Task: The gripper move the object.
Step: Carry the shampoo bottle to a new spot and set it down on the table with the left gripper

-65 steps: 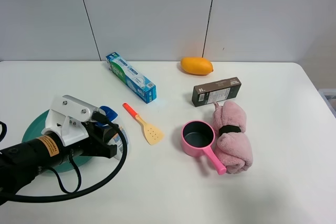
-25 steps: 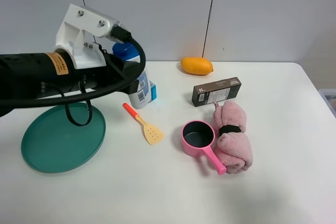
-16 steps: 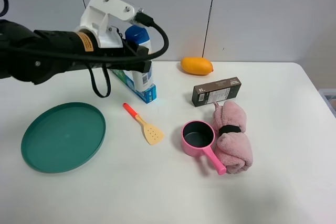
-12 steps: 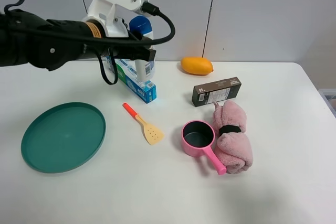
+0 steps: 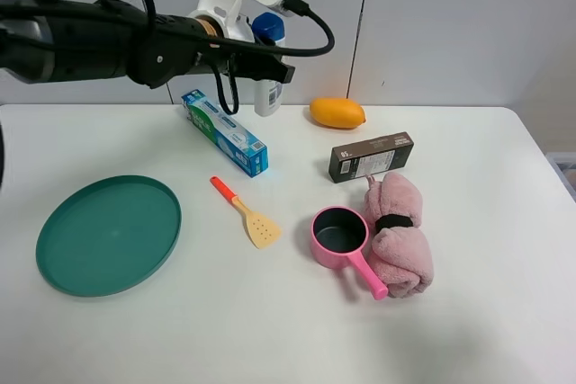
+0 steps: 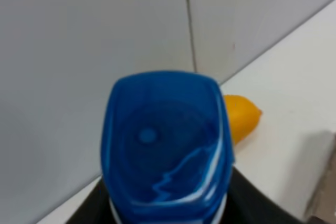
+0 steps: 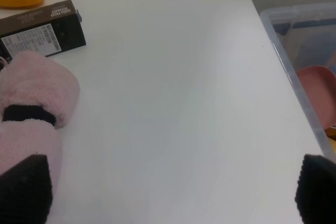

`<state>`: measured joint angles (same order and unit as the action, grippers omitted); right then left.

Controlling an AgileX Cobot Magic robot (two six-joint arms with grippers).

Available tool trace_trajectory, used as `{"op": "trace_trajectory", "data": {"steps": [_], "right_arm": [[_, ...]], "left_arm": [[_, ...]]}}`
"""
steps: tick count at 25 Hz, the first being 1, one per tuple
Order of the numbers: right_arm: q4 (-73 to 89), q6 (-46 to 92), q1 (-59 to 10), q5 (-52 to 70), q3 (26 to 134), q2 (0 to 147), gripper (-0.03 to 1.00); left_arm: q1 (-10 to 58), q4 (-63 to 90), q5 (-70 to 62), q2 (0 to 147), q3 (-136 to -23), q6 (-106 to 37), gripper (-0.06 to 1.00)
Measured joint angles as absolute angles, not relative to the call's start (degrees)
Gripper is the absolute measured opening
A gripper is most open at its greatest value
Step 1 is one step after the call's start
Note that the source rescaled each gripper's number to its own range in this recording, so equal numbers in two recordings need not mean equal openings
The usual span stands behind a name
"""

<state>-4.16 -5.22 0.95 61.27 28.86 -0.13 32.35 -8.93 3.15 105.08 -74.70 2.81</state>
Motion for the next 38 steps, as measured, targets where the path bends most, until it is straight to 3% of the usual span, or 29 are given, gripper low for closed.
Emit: {"op": "trace_trajectory", "data": {"steps": [28, 38], "right_arm": [[-4.16, -5.22, 0.95, 61.27, 28.86, -0.13, 1.00], [-4.16, -5.22, 0.95, 61.27, 28.86, -0.13, 1.00]], "left_arm": [[30.66, -9.53, 9.31, 116.61, -77.81, 4.46, 0.00], [31.03, -9.76, 9.08, 121.51, -83.82, 5.63, 0.00]]}}
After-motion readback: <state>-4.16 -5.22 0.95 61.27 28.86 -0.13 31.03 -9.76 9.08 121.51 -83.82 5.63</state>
